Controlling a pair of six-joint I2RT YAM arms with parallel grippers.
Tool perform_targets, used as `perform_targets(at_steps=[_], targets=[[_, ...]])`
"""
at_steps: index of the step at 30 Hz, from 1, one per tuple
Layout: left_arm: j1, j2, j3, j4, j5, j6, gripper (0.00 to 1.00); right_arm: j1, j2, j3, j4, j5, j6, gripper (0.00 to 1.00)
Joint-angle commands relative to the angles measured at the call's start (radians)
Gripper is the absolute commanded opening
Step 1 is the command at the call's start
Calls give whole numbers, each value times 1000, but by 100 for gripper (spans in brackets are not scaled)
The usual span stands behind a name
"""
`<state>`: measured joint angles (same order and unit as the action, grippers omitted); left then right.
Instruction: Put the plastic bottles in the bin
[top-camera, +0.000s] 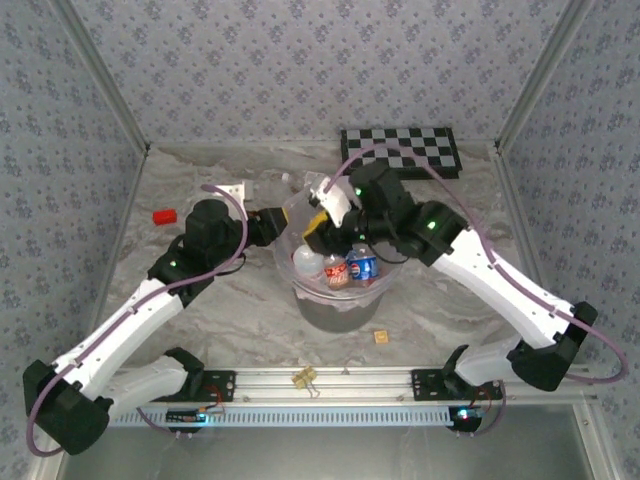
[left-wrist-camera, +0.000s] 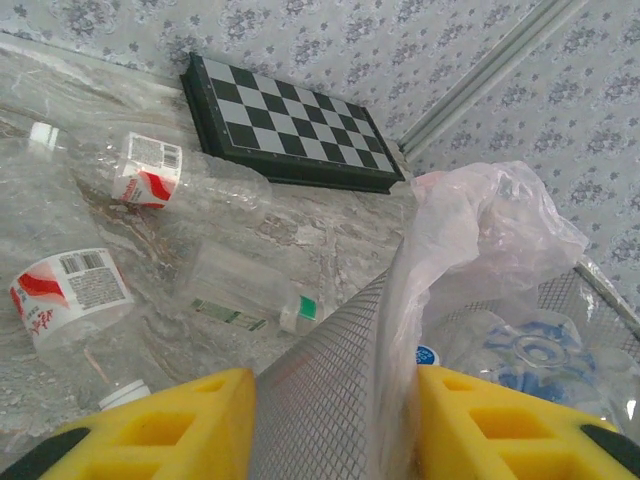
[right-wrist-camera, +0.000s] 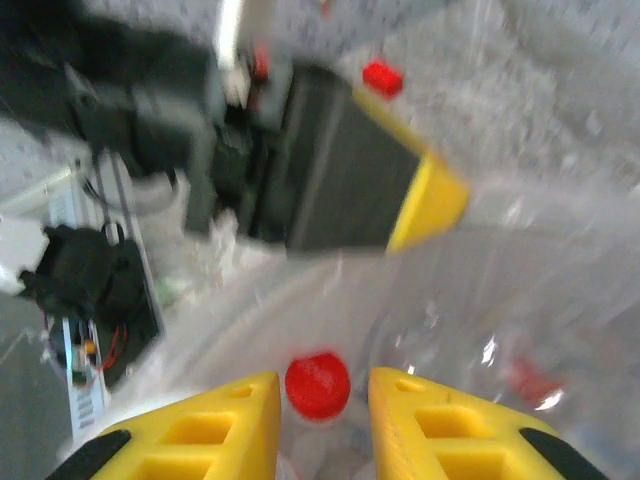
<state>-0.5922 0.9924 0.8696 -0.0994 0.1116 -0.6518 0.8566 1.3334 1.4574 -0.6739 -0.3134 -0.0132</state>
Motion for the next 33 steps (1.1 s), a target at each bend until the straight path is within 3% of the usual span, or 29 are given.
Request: perform_targets(at_steps=[1,4,6,10,14,21,27,33], targets=[[-6,-22,-12,-48,-36,29,45,4,-66,-234,65,13,107,28],[-5,-29,-16,-49,-46,32,45,4,-136,-408,153,62,146,25],[-6,-25,-14,-45,-43,32,45,3,-157,-417,160,72,145,25],[-6,-10,-4,-33,-29,25,45,-12,-147,-314,134,58,116,27],[-5,-21,20,-51,-21,31,45,-46,-136,-157,105,27,101,42],[-1,-81,73,-134,-37,87,61,-188,-180,-77,155,-4,127,59],[27,-69,128,-196,-62,114,69,-284,-225,-113,143,50,146,63],[97,-27,126,-212,-76,87,77,-441,-311,-152,77,61,189,67]])
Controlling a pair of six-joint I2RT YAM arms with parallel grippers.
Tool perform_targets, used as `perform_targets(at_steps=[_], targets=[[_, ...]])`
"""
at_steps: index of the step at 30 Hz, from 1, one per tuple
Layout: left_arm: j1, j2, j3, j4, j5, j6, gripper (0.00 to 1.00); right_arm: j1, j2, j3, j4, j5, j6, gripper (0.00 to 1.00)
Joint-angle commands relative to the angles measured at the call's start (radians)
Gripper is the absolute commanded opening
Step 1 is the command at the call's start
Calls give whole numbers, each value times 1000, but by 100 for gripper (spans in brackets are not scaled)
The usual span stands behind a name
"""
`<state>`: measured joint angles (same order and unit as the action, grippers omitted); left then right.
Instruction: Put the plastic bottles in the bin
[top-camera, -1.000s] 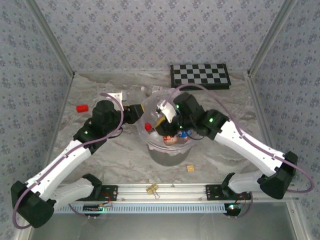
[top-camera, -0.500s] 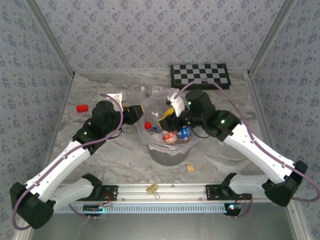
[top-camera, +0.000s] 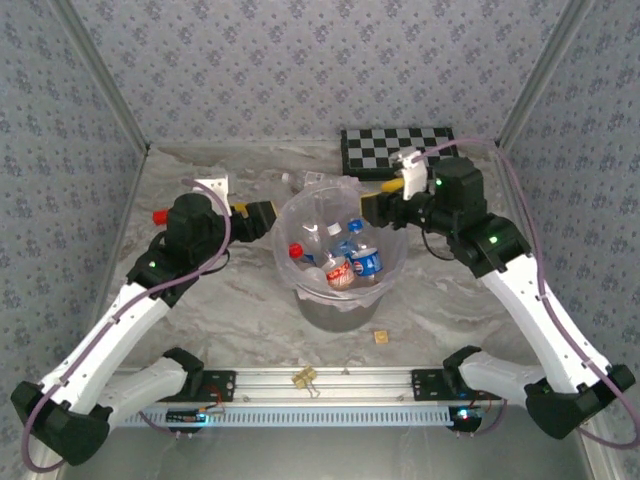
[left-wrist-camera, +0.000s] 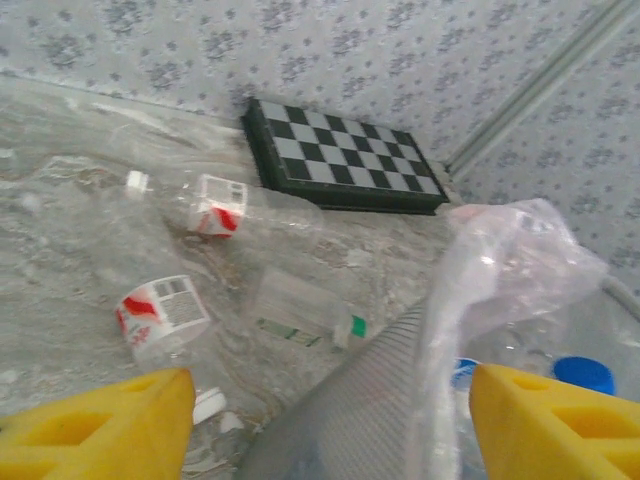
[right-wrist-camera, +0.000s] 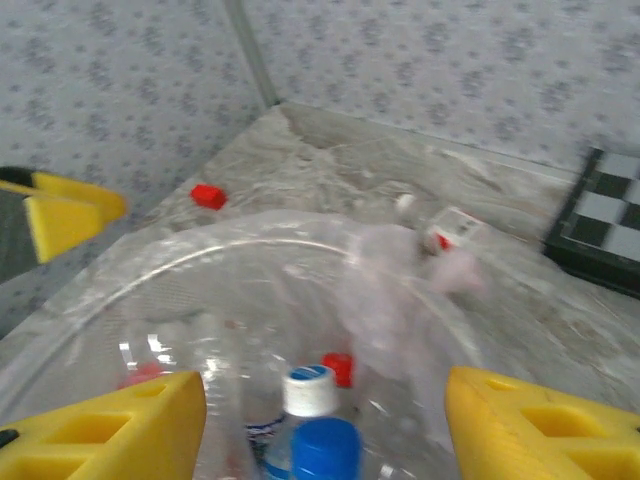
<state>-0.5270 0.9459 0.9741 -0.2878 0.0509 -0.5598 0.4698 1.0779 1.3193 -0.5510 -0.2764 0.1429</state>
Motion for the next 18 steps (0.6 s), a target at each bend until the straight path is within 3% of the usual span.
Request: perform_targets(at_steps=[1,4,8,18], targets=[[55,39,25,-27,3,-24,79,-84,-72,-23,-71,38,51,70],[134,160,44,-14,98,-91,86,-181,-109,-73,-66,37,117,73],[174,334,53,60,137,-138,92,-269,-116,-113,-75,-5,187,79],[180,700,126,179,247,-187,94,-333,-170,-156,-140,-2,195,98]])
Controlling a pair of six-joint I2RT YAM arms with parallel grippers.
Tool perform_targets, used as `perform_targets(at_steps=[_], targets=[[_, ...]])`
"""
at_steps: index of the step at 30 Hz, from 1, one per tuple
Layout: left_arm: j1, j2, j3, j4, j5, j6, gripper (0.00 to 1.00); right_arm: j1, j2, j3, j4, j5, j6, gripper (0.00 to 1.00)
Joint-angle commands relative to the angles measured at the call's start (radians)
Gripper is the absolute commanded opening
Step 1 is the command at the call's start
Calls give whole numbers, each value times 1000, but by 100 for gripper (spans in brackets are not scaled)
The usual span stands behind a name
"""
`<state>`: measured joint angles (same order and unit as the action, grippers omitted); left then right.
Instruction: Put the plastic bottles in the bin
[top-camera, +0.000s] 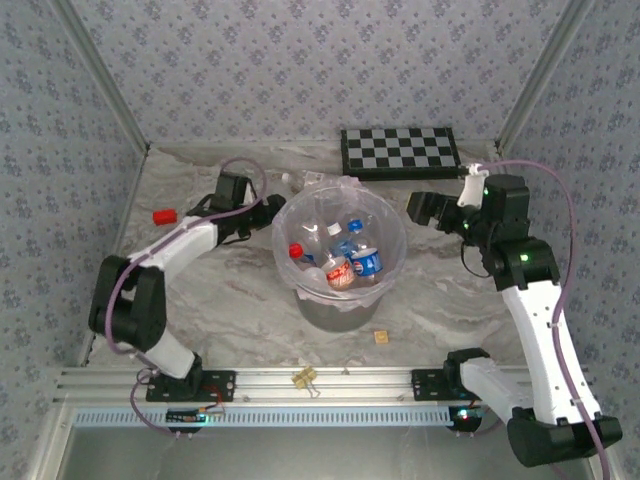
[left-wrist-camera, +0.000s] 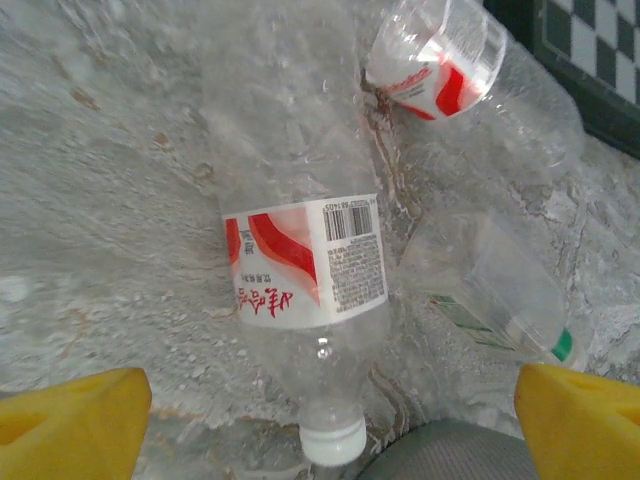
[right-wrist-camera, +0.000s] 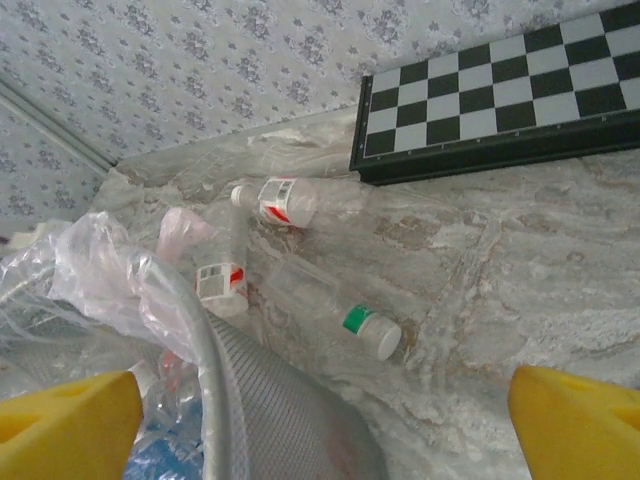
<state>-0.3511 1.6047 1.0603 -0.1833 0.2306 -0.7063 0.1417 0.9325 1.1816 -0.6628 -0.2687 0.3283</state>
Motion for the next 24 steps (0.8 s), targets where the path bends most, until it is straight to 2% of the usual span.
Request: perform_targets(at_steps=[1,6,12,15,20,24], targets=[[2,69,45,84,68,-44,94,-5,-26,-15,-36,-5,9,98],[-25,193,68,107,80,-42,92,-6,-33,-8,-61,14,-5,100],[-58,279,79,107,65,-39,84,-6,-49,-49,-41,-4,12,100],[-63,282,68,107,49,-37,75,-7,-52,-51,-41,3,11,100],[-63,250,31,101,13,-31,55,-8,-54,-73,-24,1,11,100],[-63,199,14,82,-9,-20,49,-8,-55,-88,-14,-14,17,100]])
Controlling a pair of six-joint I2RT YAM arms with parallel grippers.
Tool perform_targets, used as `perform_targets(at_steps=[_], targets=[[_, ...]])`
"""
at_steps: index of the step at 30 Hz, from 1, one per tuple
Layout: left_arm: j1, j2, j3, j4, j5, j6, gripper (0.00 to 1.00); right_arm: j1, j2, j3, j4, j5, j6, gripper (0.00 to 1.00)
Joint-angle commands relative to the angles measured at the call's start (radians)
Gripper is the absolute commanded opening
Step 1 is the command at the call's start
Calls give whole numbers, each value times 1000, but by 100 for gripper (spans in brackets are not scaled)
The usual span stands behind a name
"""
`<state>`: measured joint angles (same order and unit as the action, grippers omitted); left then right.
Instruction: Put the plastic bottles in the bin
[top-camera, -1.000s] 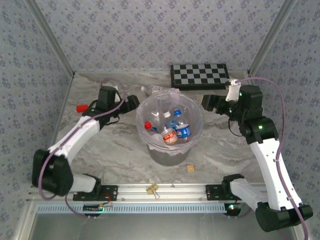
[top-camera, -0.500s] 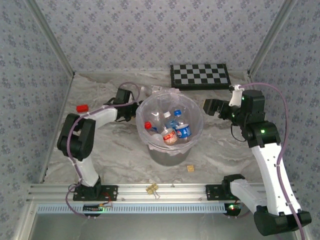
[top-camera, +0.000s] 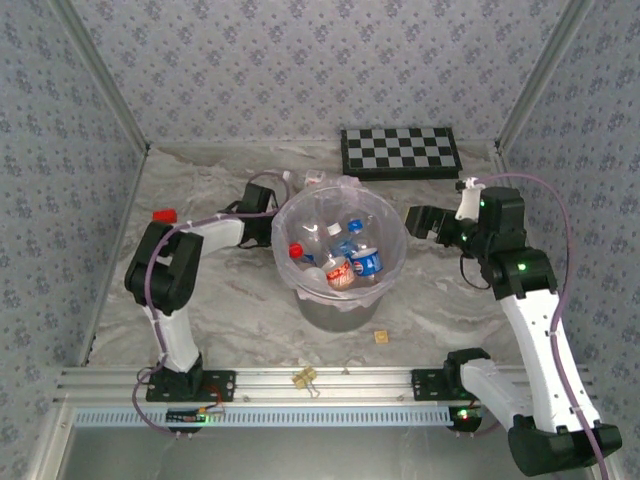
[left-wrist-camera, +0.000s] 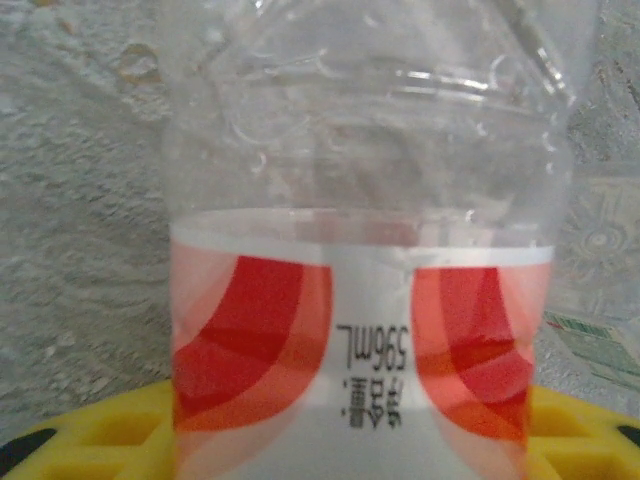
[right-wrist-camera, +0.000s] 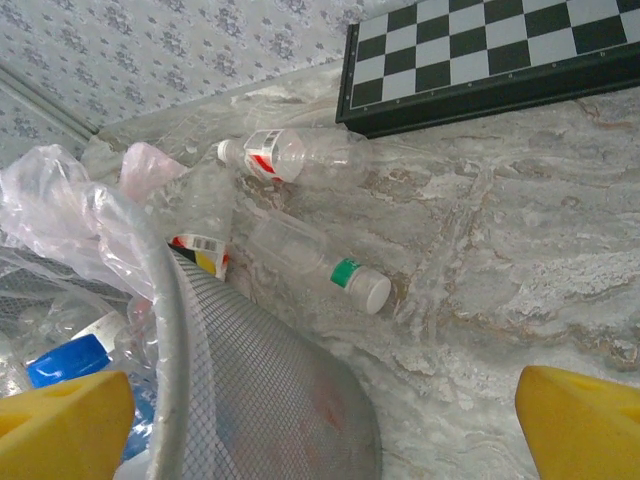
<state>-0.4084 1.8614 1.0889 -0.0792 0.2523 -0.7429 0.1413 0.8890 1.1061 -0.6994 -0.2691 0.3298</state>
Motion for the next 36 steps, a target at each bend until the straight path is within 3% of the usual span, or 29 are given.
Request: perform_targets(at_steps=[1,9,16,21,26,31,36], targets=[[-6,-79,-15,-34,-40,24,48,-6,-10,-14,26,-13,15,100],[7,-323,-6,-216,-184,139,45,-10,38,75,42,-65,0,100],[41,-650,-86,-266,-137,204,37,20,168,295,63,-279,21,100],[-18,-912,-126,-290,-187,339,36,164,330,503,78,-387,9,100],[-108,-1125,-206,-222,-159,441,35,396,532,752,2,-292,-81,100],[-201,-1174,-233,-214,-157,493,34,510,662,877,93,-257,-57,100],[-259,-1141,-232,-183,-153,533,34,576,785,1008,76,-254,-58,100]])
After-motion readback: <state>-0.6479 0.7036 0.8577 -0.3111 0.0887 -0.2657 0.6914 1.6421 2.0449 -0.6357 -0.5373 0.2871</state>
